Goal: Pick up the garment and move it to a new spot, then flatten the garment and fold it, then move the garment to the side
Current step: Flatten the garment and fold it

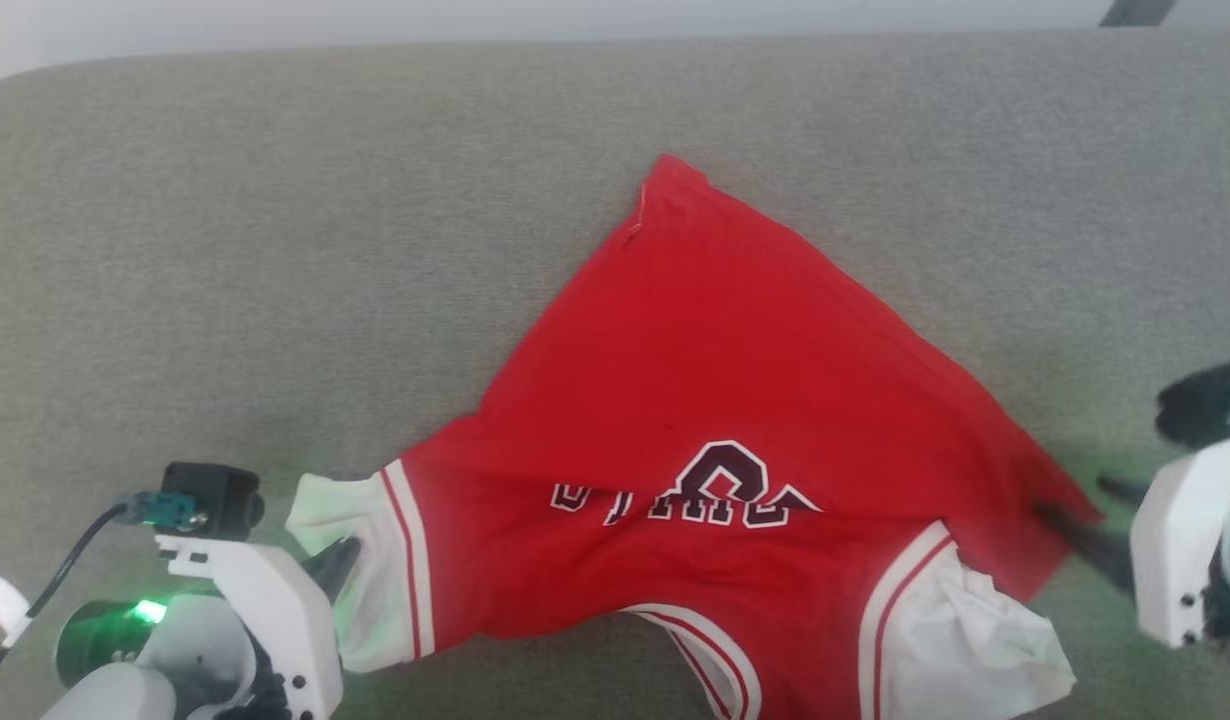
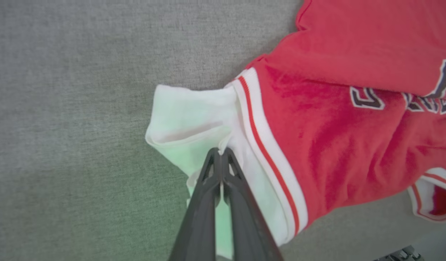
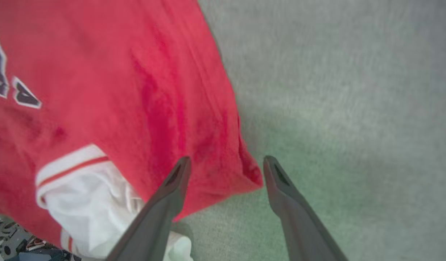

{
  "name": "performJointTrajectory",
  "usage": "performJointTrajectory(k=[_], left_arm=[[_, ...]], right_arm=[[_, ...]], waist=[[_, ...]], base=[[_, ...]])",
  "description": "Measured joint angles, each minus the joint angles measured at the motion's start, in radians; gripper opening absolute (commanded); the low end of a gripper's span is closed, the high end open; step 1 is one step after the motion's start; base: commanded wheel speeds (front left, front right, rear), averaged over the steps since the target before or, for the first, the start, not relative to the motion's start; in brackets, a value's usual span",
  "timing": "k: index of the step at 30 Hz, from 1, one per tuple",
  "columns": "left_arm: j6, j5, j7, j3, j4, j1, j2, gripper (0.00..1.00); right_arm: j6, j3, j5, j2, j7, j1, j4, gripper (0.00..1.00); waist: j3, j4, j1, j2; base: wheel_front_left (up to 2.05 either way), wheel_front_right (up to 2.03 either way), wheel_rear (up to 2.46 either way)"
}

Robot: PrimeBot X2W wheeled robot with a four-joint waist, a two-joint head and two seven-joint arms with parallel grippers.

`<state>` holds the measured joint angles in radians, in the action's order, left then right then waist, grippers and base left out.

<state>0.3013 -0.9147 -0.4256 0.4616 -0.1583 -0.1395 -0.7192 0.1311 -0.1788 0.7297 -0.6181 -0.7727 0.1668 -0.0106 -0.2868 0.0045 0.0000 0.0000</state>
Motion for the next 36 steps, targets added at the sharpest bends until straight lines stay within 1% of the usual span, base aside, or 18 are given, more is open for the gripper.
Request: performJointTrajectory(k=[3, 6, 9, 12, 13, 16, 18, 21, 24, 27, 30, 35, 36], left_arm=[[-0.008, 0.003, -0.002, 0.013, 0.006, -0.015, 0.009, 0.0], [-0.018, 0.009, -0.005, 0.029, 0.016, -0.037, 0.025, 0.0], [-0.027, 0.012, -0.005, 0.043, 0.025, -0.059, 0.041, 0.0], [-0.044, 0.026, -0.006, 0.061, 0.035, -0.09, 0.066, 0.0], [-0.053, 0.03, -0.009, 0.072, 0.047, -0.109, 0.077, 0.0], [-0.07, 0.039, -0.009, 0.092, 0.065, -0.14, 0.104, 0.0], [-0.079, 0.046, -0.01, 0.106, 0.076, -0.162, 0.124, 0.0], [-0.096, 0.054, -0.012, 0.128, 0.097, -0.196, 0.152, 0.0], [-0.114, 0.063, -0.011, 0.151, 0.117, -0.229, 0.182, 0.0], [-0.131, 0.068, -0.011, 0.168, 0.14, -0.259, 0.206, 0.0], [-0.145, 0.071, -0.007, 0.182, 0.162, -0.281, 0.229, 0.0], [-0.157, 0.072, 0.003, 0.189, 0.194, -0.298, 0.252, 0.0], [-0.158, 0.072, 0.005, 0.191, 0.199, -0.299, 0.253, 0.0]], right_arm=[[0.0, 0.044, -0.022, 0.0, -0.016, 0.011, -0.087, 1.0], [0.0, 0.053, -0.041, 0.014, -0.02, 0.061, -0.146, 1.0], [0.0, 0.023, -0.077, 0.016, -0.019, 0.138, -0.163, 1.0], [0.0, -0.031, -0.101, 0.026, 0.002, 0.249, -0.139, 1.0], [0.0, -0.077, -0.106, 0.037, 0.019, 0.331, -0.09, 1.0], [0.0, -0.159, -0.128, 0.047, 0.062, 0.462, 0.015, 1.0], [0.0, -0.206, -0.137, 0.061, 0.097, 0.549, 0.109, 1.0], [0.0, -0.272, -0.134, 0.086, 0.128, 0.657, 0.258, 1.0], [0.0, -0.34, -0.121, 0.096, 0.137, 0.748, 0.397, 1.0], [0.0, -0.409, -0.113, 0.102, 0.129, 0.818, 0.512, 1.0], [0.0, -0.478, -0.083, 0.11, 0.095, 0.864, 0.609, 1.0], [0.0, -0.598, -0.059, 0.105, 0.019, 0.933, 0.707, 0.99], [0.0, -0.618, -0.053, 0.105, 0.006, 0.945, 0.719, 0.38]], waist=[[0.001, 0.016, 0.0, 0.0], [0.0, 0.038, 0.0, 0.0], [-0.005, 0.064, 0.0, 0.0], [-0.015, 0.095, 0.0, 0.0], [-0.023, 0.117, 0.0, 0.0], [-0.038, 0.154, 0.0, 0.0], [-0.049, 0.18, 0.0001, 0.0], [-0.068, 0.219, 0.0, 0.0], [-0.086, 0.26, 0.0, 0.0], [-0.106, 0.299, 0.0, 0.0], [-0.124, 0.332, 0.0, 0.0], [-0.142, 0.363, 0.0, 0.0], [-0.143, 0.366, 0.0, 0.0]], base=[[0.0, 0.0, 0.0], [0.0, 0.0, 0.0], [0.0, 0.0, 0.0], [0.0, 0.0, 0.0], [0.0, 0.0, 0.0], [0.0, 0.0, 0.0], [0.0, 0.0, 0.0], [0.0, 0.0, 0.0], [0.0, 0.0, 0.0], [0.0, 0.0, 0.0], [0.0, 0.0, 0.0], [0.0, 0.0, 0.0], [0.0, 0.0, 0.0]])
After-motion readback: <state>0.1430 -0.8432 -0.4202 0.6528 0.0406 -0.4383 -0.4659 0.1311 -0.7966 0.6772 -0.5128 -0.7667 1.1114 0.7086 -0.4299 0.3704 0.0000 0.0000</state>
